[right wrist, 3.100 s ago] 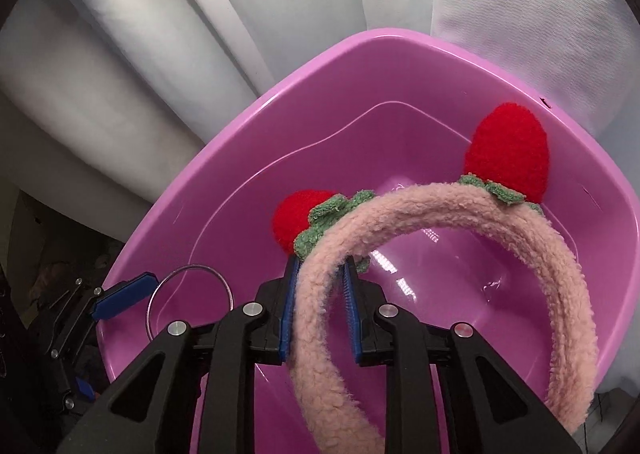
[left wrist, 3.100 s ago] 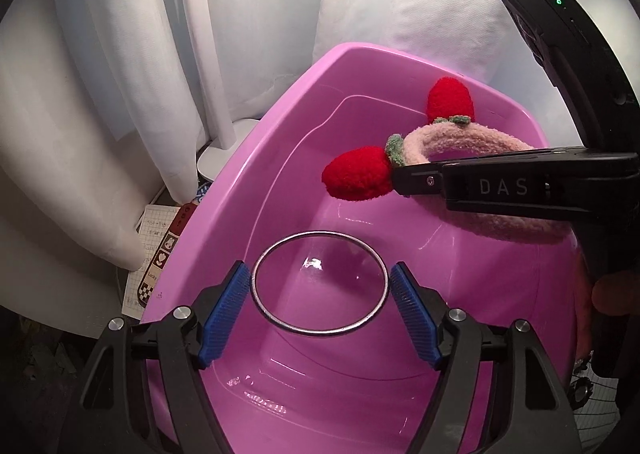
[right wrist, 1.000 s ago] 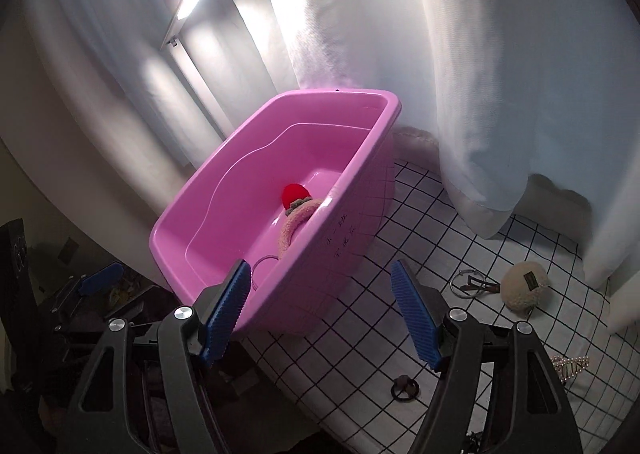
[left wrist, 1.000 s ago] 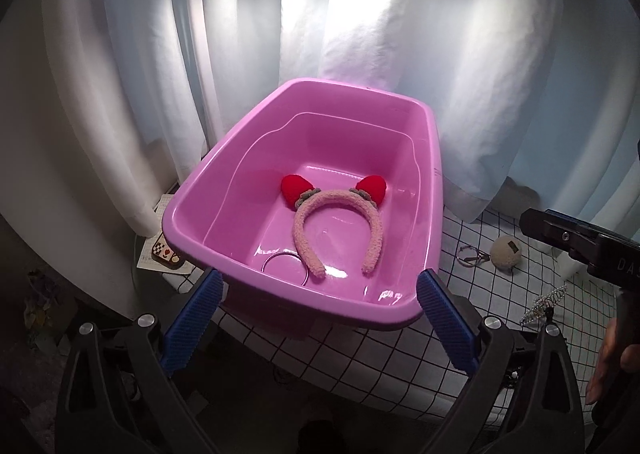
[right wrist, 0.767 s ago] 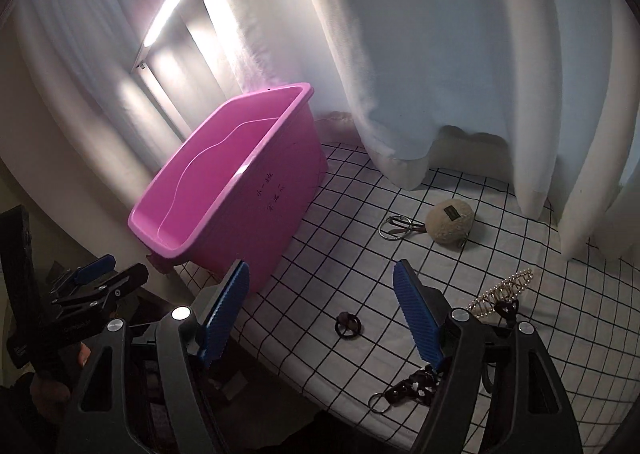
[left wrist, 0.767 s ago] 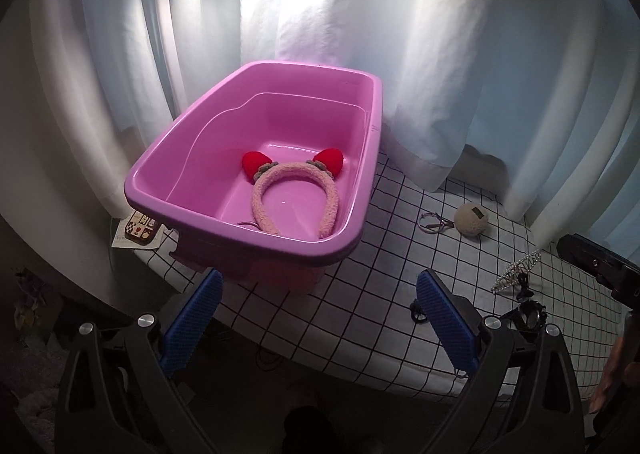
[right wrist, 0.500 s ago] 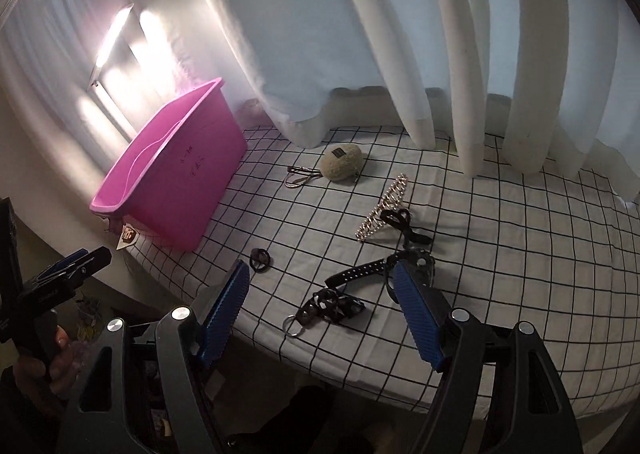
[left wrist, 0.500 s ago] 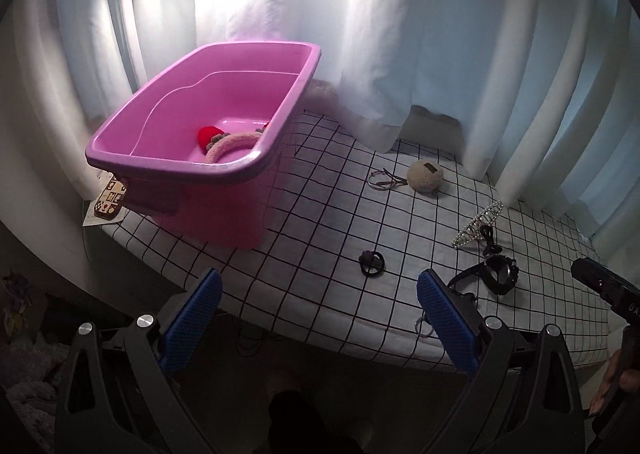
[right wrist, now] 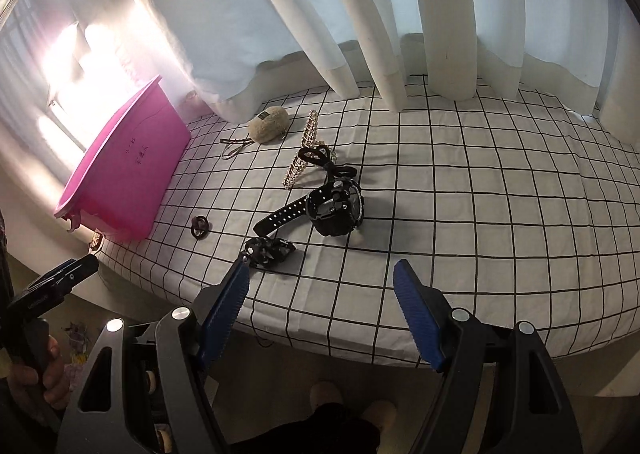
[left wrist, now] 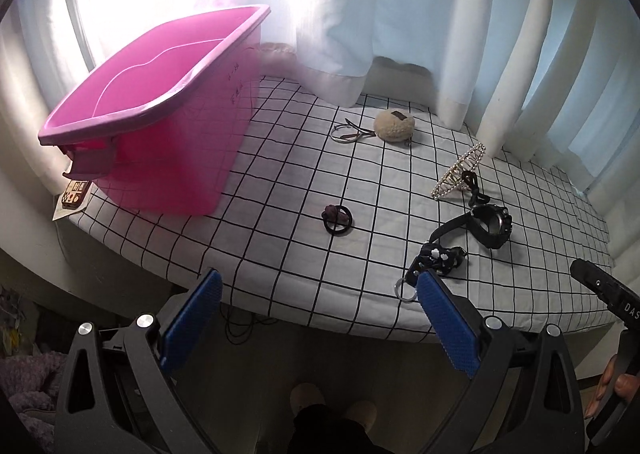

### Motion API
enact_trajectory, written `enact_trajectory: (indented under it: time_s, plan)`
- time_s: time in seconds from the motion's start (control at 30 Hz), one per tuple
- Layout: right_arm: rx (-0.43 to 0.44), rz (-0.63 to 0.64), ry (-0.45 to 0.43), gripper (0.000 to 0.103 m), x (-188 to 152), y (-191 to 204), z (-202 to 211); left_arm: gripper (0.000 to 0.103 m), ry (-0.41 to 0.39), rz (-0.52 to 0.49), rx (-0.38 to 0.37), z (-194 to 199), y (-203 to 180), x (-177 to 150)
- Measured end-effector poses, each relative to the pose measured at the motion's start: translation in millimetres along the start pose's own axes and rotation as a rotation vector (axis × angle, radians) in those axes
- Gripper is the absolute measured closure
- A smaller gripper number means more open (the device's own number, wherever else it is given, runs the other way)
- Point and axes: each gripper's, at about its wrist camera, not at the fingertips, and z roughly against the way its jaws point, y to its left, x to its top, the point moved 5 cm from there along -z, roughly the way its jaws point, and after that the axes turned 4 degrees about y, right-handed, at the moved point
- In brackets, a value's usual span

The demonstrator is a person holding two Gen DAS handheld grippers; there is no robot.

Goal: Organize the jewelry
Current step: 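Move both tools back toward the remaining items on the table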

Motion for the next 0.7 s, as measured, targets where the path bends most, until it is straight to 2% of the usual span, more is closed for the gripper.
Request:
enact_trajectory:
  time_s: [0.1, 0.23, 0.43, 0.6, 0.7]
  plan:
    - [-0.017, -0.024, -0.009, 0.032, 2.9, -1.0, -12.1, 0.007, 0.020, -0.018, -0.021, -21.1, 1.7, 4.7]
    - [-0.066, -0.032, -0.057, 0.032, 6.2, -3.1, -25.4, 0.007, 0.009, -0.038, -0.030, -50.9, 3.9, 10.1]
    - [-0.087, -0.041, -0.056, 0.032, 6.9, -7.8, -53.7, 0.007, 0.021, -0.031, -0.034, -93.2, -0.2, 19.3]
    - [-0.102, -0.003, -0.072, 0.032, 6.0, -8.2, -74.7, 0.007, 0.003, -0.034, -0.018, -119.5, -1.1, 20.2]
    - [-0.109, 0.030, -0.111, 0.032, 7.4, -5.8, -81.2, 0.007, 0.007, -0.031, -0.024, -134.5, -1.1, 17.9]
